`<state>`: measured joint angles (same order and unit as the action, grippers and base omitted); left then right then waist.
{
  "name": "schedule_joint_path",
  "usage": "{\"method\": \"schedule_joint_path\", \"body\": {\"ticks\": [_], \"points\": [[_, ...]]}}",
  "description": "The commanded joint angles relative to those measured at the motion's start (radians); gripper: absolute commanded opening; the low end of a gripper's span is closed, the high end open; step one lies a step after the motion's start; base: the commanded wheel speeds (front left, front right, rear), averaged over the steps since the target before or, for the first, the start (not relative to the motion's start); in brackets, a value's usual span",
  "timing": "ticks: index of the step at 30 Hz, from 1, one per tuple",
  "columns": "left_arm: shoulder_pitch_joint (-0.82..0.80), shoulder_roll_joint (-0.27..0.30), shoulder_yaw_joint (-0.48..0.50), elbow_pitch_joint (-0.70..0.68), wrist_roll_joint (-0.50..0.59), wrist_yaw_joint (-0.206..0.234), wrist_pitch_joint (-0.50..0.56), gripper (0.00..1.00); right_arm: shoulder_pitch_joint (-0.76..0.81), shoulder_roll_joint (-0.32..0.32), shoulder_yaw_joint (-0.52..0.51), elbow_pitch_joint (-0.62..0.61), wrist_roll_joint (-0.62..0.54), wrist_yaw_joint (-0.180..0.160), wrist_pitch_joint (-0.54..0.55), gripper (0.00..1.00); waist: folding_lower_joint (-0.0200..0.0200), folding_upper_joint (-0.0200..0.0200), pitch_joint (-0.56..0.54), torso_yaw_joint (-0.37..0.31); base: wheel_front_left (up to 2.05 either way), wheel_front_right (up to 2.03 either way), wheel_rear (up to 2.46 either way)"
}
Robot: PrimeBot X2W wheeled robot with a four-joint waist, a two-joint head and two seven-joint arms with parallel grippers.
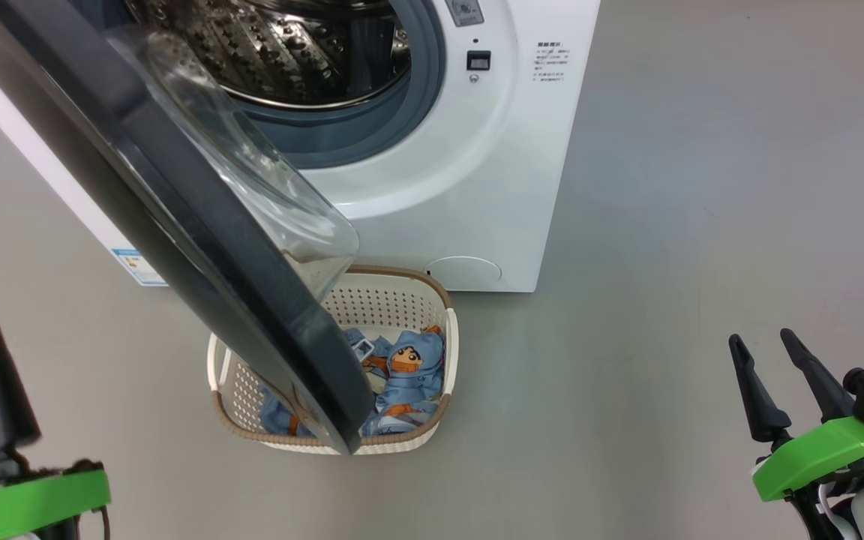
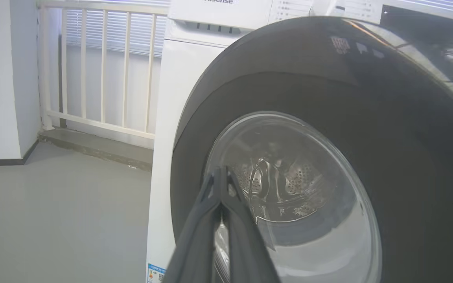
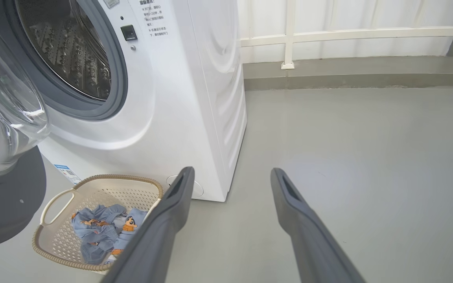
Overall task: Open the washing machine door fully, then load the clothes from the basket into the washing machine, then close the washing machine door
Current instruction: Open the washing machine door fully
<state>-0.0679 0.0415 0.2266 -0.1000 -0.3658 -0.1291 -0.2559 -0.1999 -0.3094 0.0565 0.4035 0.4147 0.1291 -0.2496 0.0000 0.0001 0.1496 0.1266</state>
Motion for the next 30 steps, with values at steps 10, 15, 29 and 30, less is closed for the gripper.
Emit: {"method": "schedule_joint_path", "body": {"ticks": [10, 15, 29, 30], "points": [[-0.019, 0.009, -0.200, -0.369, -0.003, 0.005, -0.006, 0.00, 0.027, -0.009, -0.002, -0.045, -0.030, 0.002, -0.012, 1.00, 0.0000, -0.0001, 0.012, 0.007, 0.00, 0.00, 0.00], [-0.008, 0.009, -0.391, -0.421, 0.023, 0.002, 0.017, 0.00, 0.026, -0.009, -0.002, -0.054, -0.036, 0.002, -0.012, 1.00, 0.0000, -0.0001, 0.021, 0.010, 0.00, 0.00, 0.00], [-0.025, 0.014, -0.649, -0.168, -0.075, -0.001, 0.043, 0.00, 0.016, -0.004, 0.001, -0.062, -0.049, 0.002, -0.012, 1.00, 0.0000, -0.0001, 0.033, 0.009, 0.00, 0.00, 0.00], [-0.030, 0.015, -0.652, -0.147, -0.077, -0.001, 0.041, 0.00, 0.016, -0.004, 0.000, -0.062, -0.049, 0.002, -0.012, 1.00, 0.0000, -0.0001, 0.032, 0.009, 0.00, 0.00, 0.00]]}}
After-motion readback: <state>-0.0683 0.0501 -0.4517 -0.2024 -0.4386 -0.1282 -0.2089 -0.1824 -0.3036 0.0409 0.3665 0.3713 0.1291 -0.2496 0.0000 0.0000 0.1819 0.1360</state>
